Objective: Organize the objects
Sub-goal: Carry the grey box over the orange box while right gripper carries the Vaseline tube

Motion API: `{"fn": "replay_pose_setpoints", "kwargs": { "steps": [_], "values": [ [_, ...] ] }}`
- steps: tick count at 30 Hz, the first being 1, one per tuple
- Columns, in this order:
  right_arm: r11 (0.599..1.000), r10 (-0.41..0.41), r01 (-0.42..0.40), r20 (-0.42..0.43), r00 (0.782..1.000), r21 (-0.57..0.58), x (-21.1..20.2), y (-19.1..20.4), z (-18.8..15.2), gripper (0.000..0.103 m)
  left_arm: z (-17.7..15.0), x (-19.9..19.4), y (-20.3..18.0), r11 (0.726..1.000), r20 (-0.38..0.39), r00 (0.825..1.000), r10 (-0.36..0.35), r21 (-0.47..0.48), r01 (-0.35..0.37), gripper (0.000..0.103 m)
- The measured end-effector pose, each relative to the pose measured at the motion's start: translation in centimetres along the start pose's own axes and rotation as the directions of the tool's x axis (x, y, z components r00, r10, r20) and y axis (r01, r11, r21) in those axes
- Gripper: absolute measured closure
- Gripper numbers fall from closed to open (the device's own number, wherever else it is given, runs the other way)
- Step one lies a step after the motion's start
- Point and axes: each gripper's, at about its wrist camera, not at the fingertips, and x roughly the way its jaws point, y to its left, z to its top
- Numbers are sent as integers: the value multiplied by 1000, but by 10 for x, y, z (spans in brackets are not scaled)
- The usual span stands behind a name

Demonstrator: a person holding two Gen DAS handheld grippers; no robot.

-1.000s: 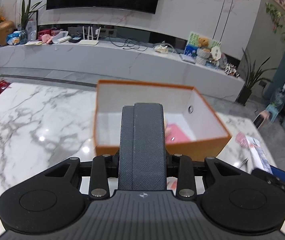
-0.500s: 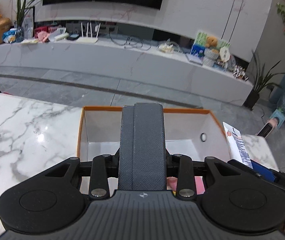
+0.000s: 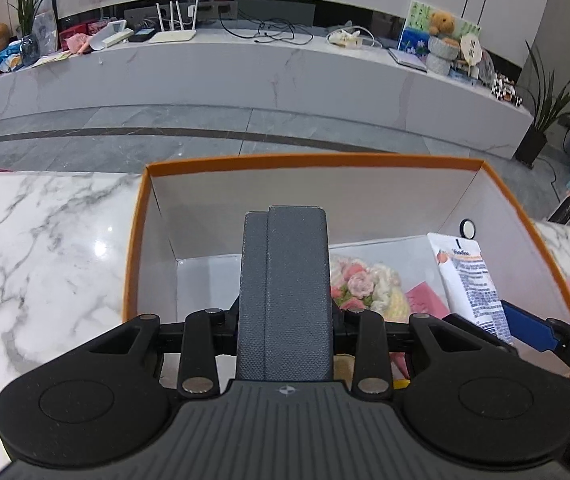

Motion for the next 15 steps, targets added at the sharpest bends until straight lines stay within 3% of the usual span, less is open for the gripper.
{"fn": "replay_pose_setpoints", "kwargs": {
  "steps": [15],
  "values": [
    [994,-92,84,-118,989,-71,20,5,-11,53,0,14,-4,998,-80,996,27,50,-23,64]
  ]
}}
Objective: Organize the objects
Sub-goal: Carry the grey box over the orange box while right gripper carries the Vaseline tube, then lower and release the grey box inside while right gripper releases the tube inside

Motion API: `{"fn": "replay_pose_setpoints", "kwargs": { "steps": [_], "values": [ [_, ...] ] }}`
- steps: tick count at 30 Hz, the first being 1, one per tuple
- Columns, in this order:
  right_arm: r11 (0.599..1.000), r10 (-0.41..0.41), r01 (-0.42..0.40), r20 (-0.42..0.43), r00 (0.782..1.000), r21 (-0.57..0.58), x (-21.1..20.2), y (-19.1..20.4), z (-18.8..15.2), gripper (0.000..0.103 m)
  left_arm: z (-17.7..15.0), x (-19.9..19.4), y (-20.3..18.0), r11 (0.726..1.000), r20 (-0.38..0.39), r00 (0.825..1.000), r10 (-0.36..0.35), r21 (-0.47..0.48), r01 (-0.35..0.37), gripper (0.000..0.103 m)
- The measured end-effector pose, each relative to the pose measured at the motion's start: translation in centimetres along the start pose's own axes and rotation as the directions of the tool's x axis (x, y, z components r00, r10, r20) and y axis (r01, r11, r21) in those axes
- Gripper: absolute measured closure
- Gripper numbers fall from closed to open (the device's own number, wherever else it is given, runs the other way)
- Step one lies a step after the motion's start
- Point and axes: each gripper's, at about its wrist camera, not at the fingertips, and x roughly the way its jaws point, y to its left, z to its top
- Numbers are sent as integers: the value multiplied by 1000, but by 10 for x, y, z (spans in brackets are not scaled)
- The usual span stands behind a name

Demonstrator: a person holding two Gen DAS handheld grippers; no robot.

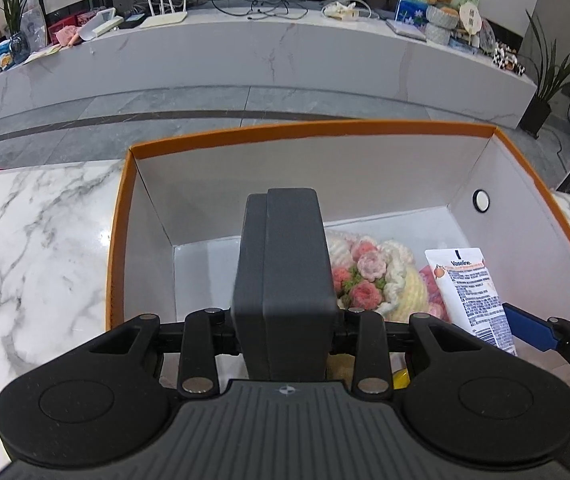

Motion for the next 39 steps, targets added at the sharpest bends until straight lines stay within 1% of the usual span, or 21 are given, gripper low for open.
{"fn": "replay_pose_setpoints", "kwargs": {
  "steps": [6,8,18,23,24,25,26,27,28,29,30,32,34,39],
  "values": [
    [999,-12,11,-21,1000,-38,4,6,-1,53,-4,12,-6,999,-51,998,31,37,-29,64],
    [999,-21,20,-25,999,-47,6,7,0,53,-5,12,-7,999,-58,998,29,41,-27,64],
    [998,-7,4,-54,999,-63,8,10,3,53,-5,16,-12,996,-114,992,53,73,-45,63],
    [998,-8,4,-59,998,-62,7,11,2,52,-6,17,-14,995,-141,988,58,92,-45,58],
    [998,-8,4,-56,998,-62,7,11,1,51,-6,17,-15,994,-143,988,60,94,-46,54],
    [998,-7,3,-56,998,-63,7,11,2,44,-6,16,-15,994,-143,988,61,95,-47,52],
    [998,-7,4,-56,998,-63,7,12,2,40,-6,16,-16,994,-142,988,57,97,-44,48],
    [998,-11,8,-53,999,-63,7,13,2,34,-7,16,-14,994,-139,989,54,98,-40,44],
    [998,-18,15,-51,999,-64,7,14,2,29,-7,16,-14,994,-138,989,56,100,-42,42],
    [998,-25,22,-50,998,-64,7,14,2,28,-8,15,-14,994,-138,989,56,101,-42,38],
    [998,-26,22,-49,998,-65,6,14,2,27,-7,16,-15,994,-137,989,55,101,-41,37],
    [998,-19,16,-48,999,-63,6,14,2,26,-7,16,-15,994,-136,989,56,100,-43,36],
    [998,-18,15,-45,999,-63,5,14,1,22,-7,17,-15,995,-135,989,56,95,-43,35],
    [998,-16,13,-39,999,-61,3,14,3,21,-7,18,-18,994,-131,990,55,98,-43,32]
  ]
}}
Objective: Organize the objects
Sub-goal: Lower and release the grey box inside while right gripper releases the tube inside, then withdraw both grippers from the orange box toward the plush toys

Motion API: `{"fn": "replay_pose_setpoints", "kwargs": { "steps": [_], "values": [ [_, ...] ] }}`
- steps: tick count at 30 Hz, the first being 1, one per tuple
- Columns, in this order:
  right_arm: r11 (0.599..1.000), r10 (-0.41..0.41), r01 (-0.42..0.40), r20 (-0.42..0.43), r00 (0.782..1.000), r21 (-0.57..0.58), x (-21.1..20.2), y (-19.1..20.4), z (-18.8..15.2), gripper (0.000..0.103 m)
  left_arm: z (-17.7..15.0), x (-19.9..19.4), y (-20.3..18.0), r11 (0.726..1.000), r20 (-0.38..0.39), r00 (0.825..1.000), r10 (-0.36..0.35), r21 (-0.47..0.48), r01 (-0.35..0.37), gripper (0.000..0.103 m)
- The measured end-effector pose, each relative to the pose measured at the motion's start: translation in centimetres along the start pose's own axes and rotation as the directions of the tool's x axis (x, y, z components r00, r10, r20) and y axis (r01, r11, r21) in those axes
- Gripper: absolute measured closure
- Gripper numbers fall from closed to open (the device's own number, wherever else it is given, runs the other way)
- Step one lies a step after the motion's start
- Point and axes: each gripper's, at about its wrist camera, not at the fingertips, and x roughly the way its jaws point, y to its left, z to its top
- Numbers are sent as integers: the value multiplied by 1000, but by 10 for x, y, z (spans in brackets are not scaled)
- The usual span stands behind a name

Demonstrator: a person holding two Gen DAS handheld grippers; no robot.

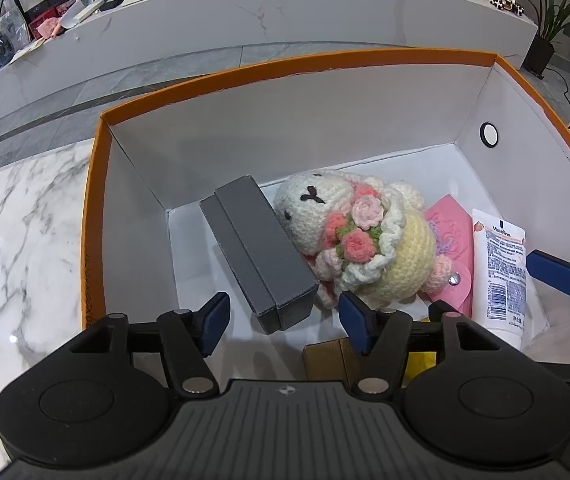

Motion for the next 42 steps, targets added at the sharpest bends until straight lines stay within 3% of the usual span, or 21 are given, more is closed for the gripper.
{"fn": "replay_pose_setpoints", "kwargs": {
  "steps": [4,18,21,29,42],
  "values": [
    [1000,-12,12,11,1000,-6,-2,-2,0,16,3,1,0,1000,2,1000,-5,2,5,29],
    [1000,-4,4,56,998,6,-13,-6,3,13,4,-14,-4,1000,42,999,4,1,-4,28],
    [1000,0,-1,72,997,11,-20,-7,3,13,3,-19,-4,1000,63,998,22,-1,-22,22],
    [1000,11,-12,112,994,7,-41,-7,2,13,-3,-36,-4,999,96,995,33,-19,-31,18],
    [1000,-1,2,138,990,-11,-68,-10,4,11,-16,-62,1,997,151,986,70,-51,-63,17]
  ]
}}
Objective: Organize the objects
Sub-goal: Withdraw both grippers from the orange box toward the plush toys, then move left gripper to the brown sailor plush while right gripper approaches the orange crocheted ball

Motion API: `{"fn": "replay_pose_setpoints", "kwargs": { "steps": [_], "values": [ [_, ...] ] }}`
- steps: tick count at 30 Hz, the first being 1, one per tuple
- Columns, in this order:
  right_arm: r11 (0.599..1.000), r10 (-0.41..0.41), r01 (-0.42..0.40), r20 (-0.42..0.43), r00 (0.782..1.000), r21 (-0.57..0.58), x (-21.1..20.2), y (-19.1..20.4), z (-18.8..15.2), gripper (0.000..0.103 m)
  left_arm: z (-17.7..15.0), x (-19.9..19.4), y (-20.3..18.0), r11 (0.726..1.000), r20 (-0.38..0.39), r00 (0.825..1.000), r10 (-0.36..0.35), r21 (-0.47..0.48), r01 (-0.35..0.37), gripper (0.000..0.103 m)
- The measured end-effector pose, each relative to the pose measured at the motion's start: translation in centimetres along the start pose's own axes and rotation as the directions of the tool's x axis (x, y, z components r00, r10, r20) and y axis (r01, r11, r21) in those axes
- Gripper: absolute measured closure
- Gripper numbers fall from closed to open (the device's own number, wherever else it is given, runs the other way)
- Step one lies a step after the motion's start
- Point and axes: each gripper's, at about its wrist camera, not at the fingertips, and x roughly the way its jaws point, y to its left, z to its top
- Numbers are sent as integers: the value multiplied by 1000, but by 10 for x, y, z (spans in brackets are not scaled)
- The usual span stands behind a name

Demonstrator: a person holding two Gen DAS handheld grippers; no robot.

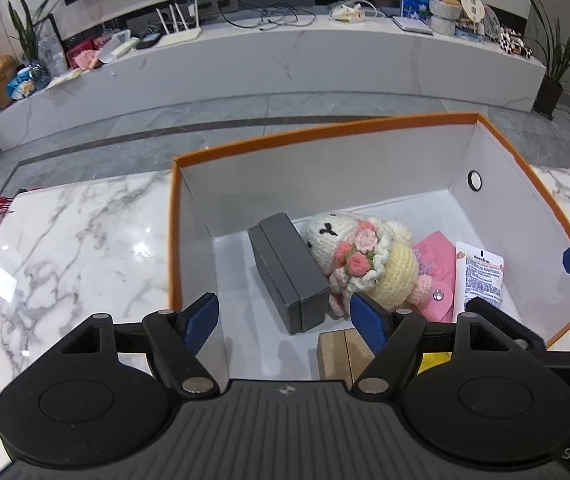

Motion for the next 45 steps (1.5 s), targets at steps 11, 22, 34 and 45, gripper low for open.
{"fn": "replay_pose_setpoints", "kwargs": {
  "steps": [11,22,34,45],
  "values": [
    [999,-28,29,55,998,-18,-53,-10,2,10,-27,-51,5,1000,58,998,-5,-26,7,17],
    [998,-19,25,109,994,-52,-125,4,-29,6,-87,-100,21,993,93,994,-60,-96,69,17],
    [998,65,-65,-15,998,-4,-142,11,-138,6,-170,-89,41,988,50,992,-114,-95,119,17],
    [989,149,-150,-103,984,2,-121,4,-159,6,-192,-65,38,971,-44,972,-231,-69,228,17]
  ]
}}
